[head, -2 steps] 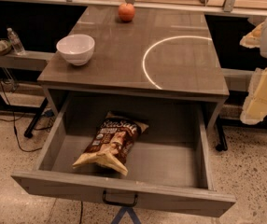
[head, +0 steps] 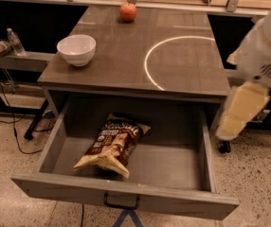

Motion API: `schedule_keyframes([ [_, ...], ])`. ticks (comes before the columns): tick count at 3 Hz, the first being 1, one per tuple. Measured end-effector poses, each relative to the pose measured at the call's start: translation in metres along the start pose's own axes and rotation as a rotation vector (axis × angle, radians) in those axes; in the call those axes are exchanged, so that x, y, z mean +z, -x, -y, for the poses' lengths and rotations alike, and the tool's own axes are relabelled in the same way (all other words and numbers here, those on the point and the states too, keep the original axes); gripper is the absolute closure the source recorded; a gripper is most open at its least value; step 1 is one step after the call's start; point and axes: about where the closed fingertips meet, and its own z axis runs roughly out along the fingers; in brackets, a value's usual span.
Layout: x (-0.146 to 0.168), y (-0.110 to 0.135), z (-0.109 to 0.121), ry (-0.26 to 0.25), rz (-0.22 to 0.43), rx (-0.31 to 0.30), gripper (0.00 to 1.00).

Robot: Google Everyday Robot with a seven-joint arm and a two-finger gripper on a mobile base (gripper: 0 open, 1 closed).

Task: Pick brown chip bag from top drawer and place on counter

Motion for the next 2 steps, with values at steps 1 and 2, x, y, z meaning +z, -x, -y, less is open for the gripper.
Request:
schedule_keyframes([
  [1, 0.044, 0.027, -0.032, 0.018, -0.046, 0.086, 0.00],
  [2, 0.069, 0.053, -0.048, 0.018, -0.060, 0.167, 0.00],
])
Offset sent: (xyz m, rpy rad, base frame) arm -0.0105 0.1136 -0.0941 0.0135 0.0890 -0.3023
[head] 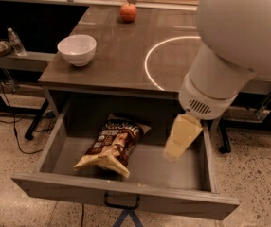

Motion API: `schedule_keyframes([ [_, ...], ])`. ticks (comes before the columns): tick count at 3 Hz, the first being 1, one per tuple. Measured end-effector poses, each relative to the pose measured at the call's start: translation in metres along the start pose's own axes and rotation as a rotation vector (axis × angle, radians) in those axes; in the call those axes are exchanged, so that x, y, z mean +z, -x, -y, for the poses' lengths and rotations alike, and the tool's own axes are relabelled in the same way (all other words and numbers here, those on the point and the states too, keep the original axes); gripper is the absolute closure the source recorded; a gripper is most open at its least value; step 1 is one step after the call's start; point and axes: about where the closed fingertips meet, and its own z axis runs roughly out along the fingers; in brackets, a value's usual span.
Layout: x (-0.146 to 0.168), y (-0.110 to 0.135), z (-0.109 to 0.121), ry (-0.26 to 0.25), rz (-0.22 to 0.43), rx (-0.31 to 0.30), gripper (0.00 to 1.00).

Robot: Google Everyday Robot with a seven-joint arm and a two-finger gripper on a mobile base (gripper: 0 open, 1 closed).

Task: Pick brown chip bag from top drawer and place on counter

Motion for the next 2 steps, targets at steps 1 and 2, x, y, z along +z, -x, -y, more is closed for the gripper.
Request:
schedule_keyframes([
  [1, -0.001, -0.001, 0.000, 0.000, 0.000, 0.061, 0.00],
  [2, 0.021, 0.018, -0.016, 0.063, 0.057, 0.104, 0.00],
])
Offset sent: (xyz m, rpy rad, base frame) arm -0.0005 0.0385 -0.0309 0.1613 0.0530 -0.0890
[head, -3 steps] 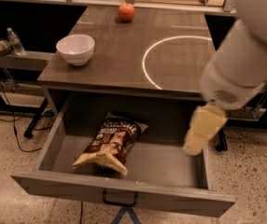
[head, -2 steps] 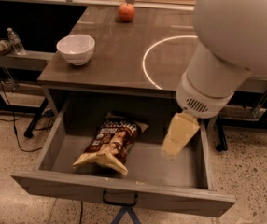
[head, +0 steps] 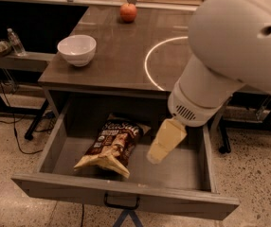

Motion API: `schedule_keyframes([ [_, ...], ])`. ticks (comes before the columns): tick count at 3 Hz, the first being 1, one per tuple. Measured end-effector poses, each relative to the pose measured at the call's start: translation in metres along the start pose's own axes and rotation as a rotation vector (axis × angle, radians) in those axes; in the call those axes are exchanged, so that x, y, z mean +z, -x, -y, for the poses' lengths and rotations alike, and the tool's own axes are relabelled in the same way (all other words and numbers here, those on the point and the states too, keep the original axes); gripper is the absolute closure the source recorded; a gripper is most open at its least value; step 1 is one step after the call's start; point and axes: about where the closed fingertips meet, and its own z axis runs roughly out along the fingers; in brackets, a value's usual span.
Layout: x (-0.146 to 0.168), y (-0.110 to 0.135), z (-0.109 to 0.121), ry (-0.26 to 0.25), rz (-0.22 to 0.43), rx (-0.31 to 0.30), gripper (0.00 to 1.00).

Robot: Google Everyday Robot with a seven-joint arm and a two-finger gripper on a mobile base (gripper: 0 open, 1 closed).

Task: Pick brown chip bag from top drawer and place on counter

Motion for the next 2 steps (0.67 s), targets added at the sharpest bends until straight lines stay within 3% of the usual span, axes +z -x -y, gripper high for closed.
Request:
schedule_keyframes([
  [1, 0.037, 0.027, -0.018, 0.075, 0.071, 0.096, 0.00],
  [2, 0.069, 0.061, -0.025, 0.118, 0.147, 0.146, 0.00],
])
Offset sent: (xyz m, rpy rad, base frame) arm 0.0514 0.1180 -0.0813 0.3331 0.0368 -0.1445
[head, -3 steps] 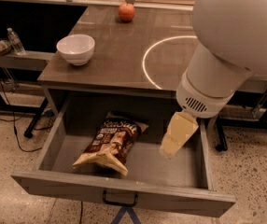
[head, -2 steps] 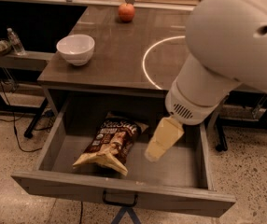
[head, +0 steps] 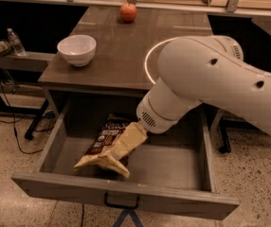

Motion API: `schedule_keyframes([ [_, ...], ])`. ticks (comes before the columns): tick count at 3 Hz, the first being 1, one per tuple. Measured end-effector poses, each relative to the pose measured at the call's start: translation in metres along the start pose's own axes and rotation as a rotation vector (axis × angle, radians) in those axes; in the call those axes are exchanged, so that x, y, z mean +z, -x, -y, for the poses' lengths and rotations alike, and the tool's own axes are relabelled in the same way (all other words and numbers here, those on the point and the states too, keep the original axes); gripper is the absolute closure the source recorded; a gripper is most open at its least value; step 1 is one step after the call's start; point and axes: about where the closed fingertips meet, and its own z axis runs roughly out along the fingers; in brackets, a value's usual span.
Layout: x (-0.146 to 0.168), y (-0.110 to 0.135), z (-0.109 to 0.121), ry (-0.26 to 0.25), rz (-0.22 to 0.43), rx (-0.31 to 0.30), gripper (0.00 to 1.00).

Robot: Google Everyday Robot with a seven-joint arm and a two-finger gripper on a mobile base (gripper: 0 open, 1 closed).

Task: Pick brown chip bag from top drawer and place on counter

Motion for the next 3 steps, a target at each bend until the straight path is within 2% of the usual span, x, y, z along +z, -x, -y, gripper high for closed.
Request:
schedule_keyframes([
  [1, 0.044, 0.033, -0.005, 0.015, 0.067, 0.006, 0.00],
  [2, 0.083, 0.053, 0.001, 0.010, 0.130, 0.033, 0.00],
  [3, 0.122, 0.067, 0.009, 0.024, 0.179, 0.091, 0.00],
])
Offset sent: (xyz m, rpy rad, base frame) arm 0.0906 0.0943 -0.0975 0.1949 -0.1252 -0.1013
